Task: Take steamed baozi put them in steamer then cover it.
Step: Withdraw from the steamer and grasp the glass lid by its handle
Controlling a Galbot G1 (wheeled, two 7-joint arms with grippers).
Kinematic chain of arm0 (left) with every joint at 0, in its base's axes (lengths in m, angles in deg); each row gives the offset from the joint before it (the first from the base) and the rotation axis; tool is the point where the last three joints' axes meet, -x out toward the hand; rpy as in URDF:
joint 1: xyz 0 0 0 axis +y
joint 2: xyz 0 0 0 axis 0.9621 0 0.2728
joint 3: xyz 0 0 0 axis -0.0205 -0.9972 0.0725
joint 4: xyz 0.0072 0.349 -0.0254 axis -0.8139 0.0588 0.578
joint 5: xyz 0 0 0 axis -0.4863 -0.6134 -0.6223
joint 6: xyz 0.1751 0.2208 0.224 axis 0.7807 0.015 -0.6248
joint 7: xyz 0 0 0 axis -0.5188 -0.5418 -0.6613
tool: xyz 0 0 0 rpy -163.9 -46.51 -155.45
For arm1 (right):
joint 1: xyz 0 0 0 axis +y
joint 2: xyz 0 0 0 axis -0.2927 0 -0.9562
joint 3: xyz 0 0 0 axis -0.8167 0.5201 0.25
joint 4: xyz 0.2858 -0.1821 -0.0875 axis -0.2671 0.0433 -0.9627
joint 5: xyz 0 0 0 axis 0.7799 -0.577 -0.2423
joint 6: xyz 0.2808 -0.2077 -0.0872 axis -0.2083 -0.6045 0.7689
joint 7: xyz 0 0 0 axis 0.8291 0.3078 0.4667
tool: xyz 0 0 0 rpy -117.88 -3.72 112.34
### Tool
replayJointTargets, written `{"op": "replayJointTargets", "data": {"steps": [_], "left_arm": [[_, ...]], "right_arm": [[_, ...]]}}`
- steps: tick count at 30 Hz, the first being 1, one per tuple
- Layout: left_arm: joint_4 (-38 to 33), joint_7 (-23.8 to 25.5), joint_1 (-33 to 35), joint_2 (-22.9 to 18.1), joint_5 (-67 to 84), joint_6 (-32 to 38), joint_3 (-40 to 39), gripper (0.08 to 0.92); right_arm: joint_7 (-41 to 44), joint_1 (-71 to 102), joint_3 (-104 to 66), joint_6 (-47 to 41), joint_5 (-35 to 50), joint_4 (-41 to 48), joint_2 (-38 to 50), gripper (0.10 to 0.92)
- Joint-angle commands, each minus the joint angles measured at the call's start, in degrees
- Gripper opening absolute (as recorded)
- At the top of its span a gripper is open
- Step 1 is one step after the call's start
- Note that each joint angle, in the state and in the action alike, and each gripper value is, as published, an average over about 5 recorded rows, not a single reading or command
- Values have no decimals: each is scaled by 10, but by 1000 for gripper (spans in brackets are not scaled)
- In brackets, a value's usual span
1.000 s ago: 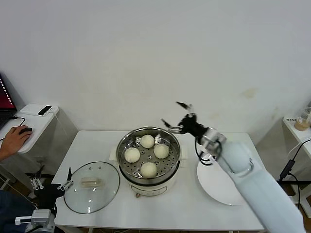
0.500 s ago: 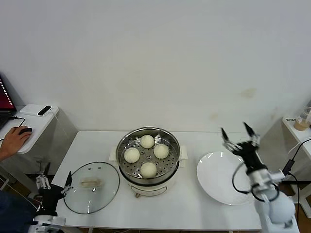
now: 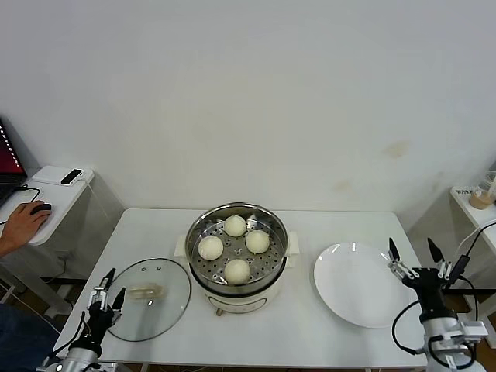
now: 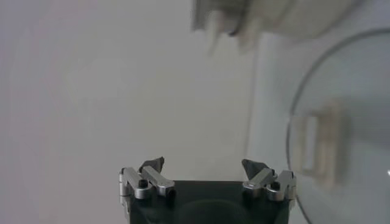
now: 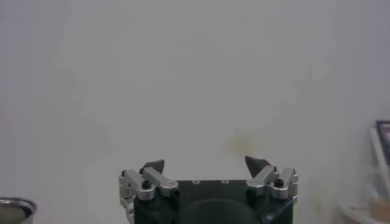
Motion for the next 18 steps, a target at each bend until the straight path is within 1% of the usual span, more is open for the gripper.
{"op": "replayJointTargets", "data": {"steps": [1,7,14,18], "left_arm": [[66,-7,-45,21,-95,8,-48,823],[86,1,-66,26,-90,3,-67,823],[94,3,-73,25,-86,2,-77,823],[104,3,-89,27,-84,1,-79,823]], "right_arm": [[2,43,-16,1,12,-13,-34,823],[3,49,-18,1,10,-15,-38,823],[4,61,-21,4,8,-20,-41,823],[4,67,-20,7,4,-23,-44,823]]}}
